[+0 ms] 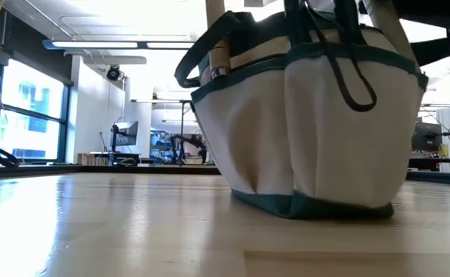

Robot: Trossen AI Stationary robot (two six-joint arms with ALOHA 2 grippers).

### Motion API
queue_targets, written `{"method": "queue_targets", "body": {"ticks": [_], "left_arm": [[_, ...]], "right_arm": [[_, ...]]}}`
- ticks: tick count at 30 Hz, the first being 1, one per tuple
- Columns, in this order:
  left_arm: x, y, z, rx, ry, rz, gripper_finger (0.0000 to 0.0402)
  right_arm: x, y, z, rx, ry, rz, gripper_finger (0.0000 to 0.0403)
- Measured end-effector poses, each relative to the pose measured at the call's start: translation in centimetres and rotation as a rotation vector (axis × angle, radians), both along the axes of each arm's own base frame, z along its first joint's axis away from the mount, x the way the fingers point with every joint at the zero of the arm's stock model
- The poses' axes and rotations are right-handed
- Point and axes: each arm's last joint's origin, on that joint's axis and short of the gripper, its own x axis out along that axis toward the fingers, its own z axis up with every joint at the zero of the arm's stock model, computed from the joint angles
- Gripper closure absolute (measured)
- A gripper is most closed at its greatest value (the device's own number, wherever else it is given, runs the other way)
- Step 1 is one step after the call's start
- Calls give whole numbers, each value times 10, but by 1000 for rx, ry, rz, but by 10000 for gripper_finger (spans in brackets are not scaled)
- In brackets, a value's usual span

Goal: Pick & Place Garden tools in Gardening bag
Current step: Put the trowel into the gardening bag

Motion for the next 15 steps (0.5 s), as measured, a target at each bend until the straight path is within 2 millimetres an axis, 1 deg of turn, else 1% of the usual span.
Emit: {"method": "queue_targets", "body": {"ticks": [10,15], "left_arm": [[2,-2,2,-28,-27,2,302],[2,-2,2,-31,-26,7,302]], "right_arm": [[11,-9,-17,103,-12,-7,346],[10,-9,-20,120,-13,-9,346]]}}
